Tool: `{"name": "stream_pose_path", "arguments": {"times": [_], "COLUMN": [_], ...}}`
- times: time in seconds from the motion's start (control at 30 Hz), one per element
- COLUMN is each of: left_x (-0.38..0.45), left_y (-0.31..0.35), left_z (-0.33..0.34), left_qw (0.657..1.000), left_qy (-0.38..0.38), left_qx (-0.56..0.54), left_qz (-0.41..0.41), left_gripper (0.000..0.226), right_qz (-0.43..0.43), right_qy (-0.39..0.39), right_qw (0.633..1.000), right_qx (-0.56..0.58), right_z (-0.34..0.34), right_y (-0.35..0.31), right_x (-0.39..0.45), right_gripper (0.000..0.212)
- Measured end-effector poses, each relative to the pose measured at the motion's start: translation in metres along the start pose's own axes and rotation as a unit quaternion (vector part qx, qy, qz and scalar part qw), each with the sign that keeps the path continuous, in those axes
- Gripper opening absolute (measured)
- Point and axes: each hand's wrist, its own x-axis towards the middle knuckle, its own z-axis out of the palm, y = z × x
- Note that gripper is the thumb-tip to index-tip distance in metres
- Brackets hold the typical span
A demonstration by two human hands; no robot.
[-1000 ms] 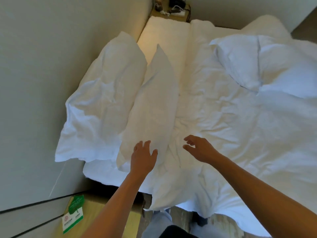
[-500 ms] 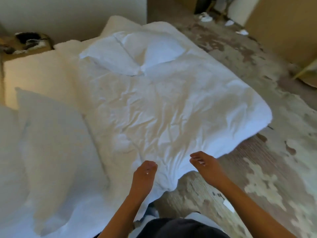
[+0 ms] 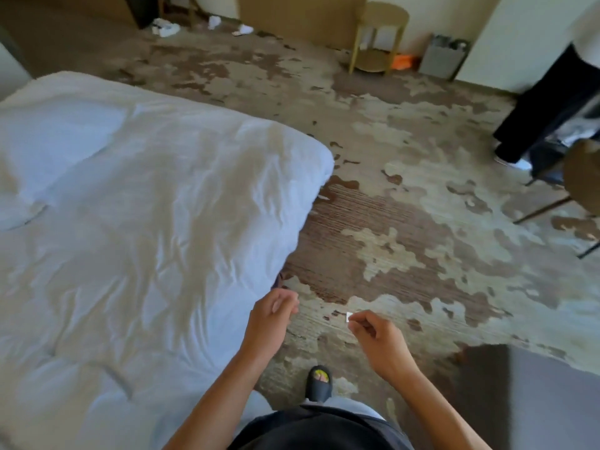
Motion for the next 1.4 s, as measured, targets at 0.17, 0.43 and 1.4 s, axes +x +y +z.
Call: {"name": "stream_pose_path", "arguments": {"times": [0.17,0.43,1.4], "left_x": [0.025,0.124,0.763], "left_y": [0.031,0.057,0.498], "left_z": [0.052,0.080,0.269], "left_qw": [1.000,0.996,1.000], "left_qy": [-0.009,0.033,-0.001], "left_qx": [-0.009,-0.025,-0.012], "left_qz": [-0.011,-0.075,-0.020], "left_gripper": [0.019,0.019,0.020], "right_qz": [0.027,0.000,0.018], "right_qy": [0.029,0.027,0.002], "right_qw": [0.999,0.998,1.000], "right_qx": [0.033,0.057,0.006], "right_z": [-0.050,-0.102,-0.466], "right_y": [0.028,-0.006,-0.147], "right_x": [0.038,0.170,0.829], "right_gripper": [0.010,0.012,0.017]}}
